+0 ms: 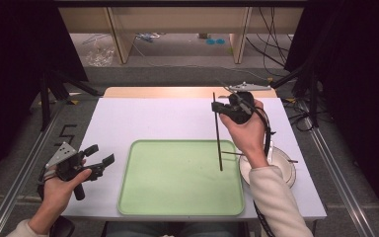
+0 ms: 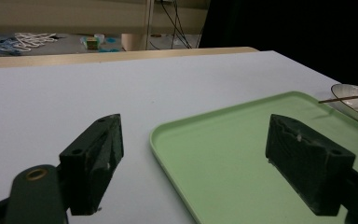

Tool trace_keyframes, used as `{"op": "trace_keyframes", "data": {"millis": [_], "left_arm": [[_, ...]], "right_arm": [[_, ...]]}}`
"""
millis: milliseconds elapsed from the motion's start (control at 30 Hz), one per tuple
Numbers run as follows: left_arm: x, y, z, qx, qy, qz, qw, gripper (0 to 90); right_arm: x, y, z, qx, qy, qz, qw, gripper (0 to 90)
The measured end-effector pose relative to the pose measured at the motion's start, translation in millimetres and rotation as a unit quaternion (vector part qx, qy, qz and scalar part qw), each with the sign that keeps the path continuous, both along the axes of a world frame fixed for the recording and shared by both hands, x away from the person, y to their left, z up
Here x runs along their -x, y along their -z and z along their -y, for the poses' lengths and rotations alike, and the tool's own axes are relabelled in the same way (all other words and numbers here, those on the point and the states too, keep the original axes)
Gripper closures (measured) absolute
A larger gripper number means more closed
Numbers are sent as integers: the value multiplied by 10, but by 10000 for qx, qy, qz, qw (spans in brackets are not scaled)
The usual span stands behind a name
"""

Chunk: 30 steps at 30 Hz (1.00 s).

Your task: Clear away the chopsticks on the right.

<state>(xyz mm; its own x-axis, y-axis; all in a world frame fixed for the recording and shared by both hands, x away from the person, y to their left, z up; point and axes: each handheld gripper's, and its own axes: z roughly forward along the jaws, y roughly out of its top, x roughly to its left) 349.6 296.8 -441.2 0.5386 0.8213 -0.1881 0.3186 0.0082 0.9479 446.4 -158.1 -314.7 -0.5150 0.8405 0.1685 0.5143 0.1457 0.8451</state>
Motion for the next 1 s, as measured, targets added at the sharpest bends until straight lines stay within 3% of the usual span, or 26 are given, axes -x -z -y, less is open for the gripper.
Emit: {"op": "trace_keyframes", "data": {"millis": [133, 200, 233, 300, 367, 400, 467, 500, 533, 567, 600, 667, 700, 733, 767, 800, 833, 867, 900, 933, 1000], "left_arm": [[-1, 1, -1, 6, -1, -3, 10000, 190], [-1, 0, -1, 4, -1, -2, 10000, 190], [0, 1, 0, 3, 4, -2, 10000, 190], [-3, 1, 1, -3, 29, 12, 10000, 190], [0, 0, 0, -3, 8, 2, 10000, 190], [0, -1, -1, -4, 8, 2, 10000, 190], [0, -1, 0, -3, 11, 1, 10000, 190], [0, 0, 0, -1, 11, 2, 10000, 190], [0, 0, 0, -1, 11, 2, 10000, 190], [-3, 0, 1, -2, 30, 11, 10000, 190], [-1, 0, 0, -5, 16, 4, 10000, 190], [-1, 0, 0, -2, 15, 5, 10000, 190], [-1, 1, 0, -2, 14, 0, 10000, 190], [-1, 1, 0, 2, 13, 0, 10000, 190], [-1, 0, -1, -5, 15, 3, 10000, 190], [0, 0, -1, -3, 13, 2, 10000, 190], [0, 0, -2, -6, 15, 2, 10000, 190], [0, 0, -1, -5, 13, 2, 10000, 190], [0, 0, -1, -8, 14, 3, 10000, 190], [-1, 1, 0, -3, 16, 5, 10000, 190], [-3, 0, -2, -19, 35, 21, 10000, 190]], "right_arm": [[-57, 171, -48, -58, 349, -731, 9967, 876], [-77, 242, -79, -60, 522, -1138, 9921, 875], [-77, 242, -79, -60, 522, -1138, 9921, 875], [-107, 352, -84, 88, 677, -1516, 9861, 875], [-111, 398, -119, 33, 899, -2009, 9755, 875], [-124, 438, -117, 85, 910, -2076, 9739, 875], [-154, 506, -140, 33, 1029, -2301, 9677, 875], [-166, 546, -136, 70, 1026, -2313, 9674, 875], [-161, 561, -143, 66, 1113, -2522, 9612, 875], [-161, 589, -142, 152, 1109, -2648, 9578, 875], [-160, 601, -151, 154, 1150, -2821, 9523, 875], [-172, 639, -177, 158, 1242, -2972, 9466, 875], [-176, 664, -173, 235, 1205, -2995, 9462, 874], [-187, 681, -194, 139, 1281, -3006, 9450, 874], [-185, 686, -205, 144, 1328, -3135, 9401, 875], [-190, 703, -211, 186, 1359, -3195, 9376, 874], [-194, 729, -209, 204, 1332, -3185, 9383, 874], [-194, 739, -220, 214, 1395, -3311, 9330, 874], [-196, 759, -222, 266, 1402, -3367, 9307, 874], [-207, 806, -209, 338, 1330, -3205, 9373, 874], [-215, 849, -212, 413, 1359, -3280, 9339, 874]]}}
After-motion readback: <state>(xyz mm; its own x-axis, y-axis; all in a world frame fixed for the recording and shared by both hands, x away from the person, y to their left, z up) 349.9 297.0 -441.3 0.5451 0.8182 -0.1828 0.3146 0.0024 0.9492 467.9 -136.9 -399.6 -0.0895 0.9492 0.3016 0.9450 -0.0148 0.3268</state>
